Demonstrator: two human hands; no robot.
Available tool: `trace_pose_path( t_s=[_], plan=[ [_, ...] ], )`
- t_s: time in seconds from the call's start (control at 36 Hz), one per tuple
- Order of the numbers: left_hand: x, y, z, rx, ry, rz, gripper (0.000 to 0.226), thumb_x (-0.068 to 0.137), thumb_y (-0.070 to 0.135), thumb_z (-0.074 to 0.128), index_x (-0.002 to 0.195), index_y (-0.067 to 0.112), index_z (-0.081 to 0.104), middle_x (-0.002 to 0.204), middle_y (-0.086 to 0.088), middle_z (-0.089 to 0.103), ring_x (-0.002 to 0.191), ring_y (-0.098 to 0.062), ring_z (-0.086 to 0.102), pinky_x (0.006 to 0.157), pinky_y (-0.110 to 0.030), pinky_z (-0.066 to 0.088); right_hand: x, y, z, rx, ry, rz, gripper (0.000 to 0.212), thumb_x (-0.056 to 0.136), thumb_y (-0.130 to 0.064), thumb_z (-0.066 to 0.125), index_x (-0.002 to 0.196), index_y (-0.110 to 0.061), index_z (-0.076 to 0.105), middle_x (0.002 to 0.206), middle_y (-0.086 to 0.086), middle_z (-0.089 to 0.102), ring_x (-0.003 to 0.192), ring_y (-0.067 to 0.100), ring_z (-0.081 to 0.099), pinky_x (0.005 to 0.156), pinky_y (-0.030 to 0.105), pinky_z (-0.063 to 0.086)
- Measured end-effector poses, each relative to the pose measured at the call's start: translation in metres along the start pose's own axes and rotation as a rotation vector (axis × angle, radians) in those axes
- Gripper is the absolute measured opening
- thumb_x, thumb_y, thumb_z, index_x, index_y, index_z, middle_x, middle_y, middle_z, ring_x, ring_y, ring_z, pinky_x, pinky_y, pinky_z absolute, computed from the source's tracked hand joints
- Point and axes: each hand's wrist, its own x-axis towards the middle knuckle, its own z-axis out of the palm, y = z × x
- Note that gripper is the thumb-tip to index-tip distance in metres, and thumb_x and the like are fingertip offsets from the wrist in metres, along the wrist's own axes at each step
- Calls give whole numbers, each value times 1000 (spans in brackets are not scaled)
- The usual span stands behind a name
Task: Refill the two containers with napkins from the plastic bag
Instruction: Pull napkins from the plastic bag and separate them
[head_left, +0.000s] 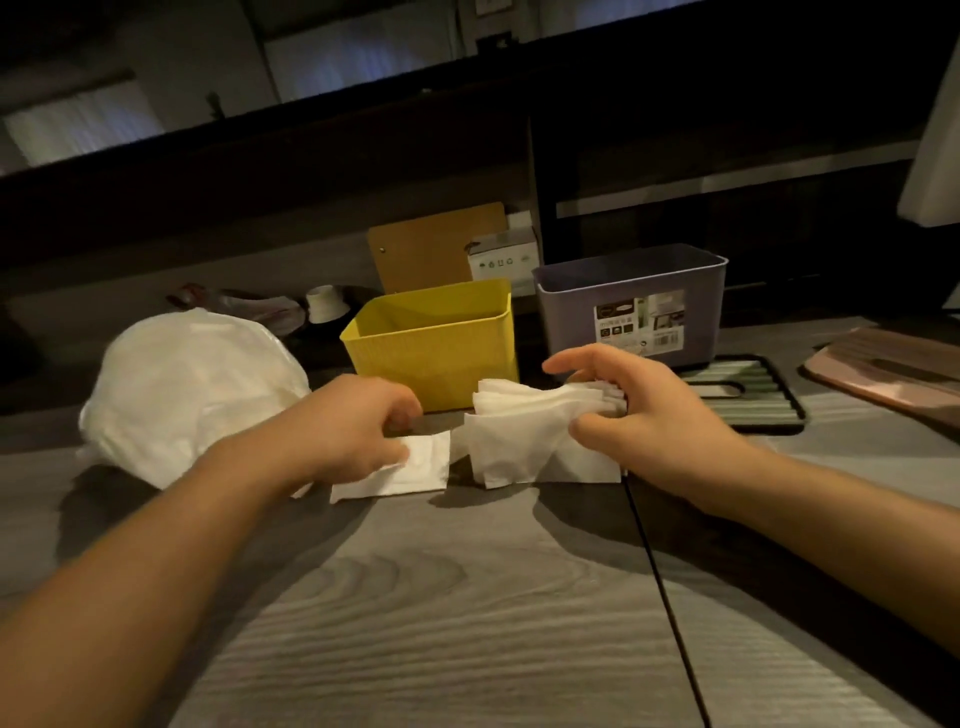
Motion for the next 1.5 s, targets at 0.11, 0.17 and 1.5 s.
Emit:
trace_pose_path(
  t_s=[0.11, 0.17, 1.5],
  plan=[
    [2, -3, 4, 4, -26, -39, 46, 94, 35, 69, 137, 26, 56, 126, 7, 62, 107, -12, 59, 84, -22, 47, 0, -1, -5, -17, -68, 5, 30, 88, -11, 70, 109, -32, 66, 98, -12, 67, 86, -3, 64, 67, 16, 54],
    [5, -2, 4, -15, -20, -41, 30, 93, 36, 70, 121, 28, 65, 109, 11, 65, 95, -8, 60, 71, -18, 44, 0, -2, -8, -21, -95, 17, 26, 88, -14, 71, 106, -31, 67, 95, -10, 68, 84, 0, 66, 65, 19, 56],
    [-1, 68, 51, -1155, 194, 336, 84, 87, 0, 70, 146, 46, 32, 125, 7, 56, 100, -4, 67, 80, -23, 58, -7, -3, -1, 25, -91, -5, 79, 95, -7, 60, 147, -53, 21, 122, -21, 46, 98, 9, 65, 89, 29, 58]
  ],
)
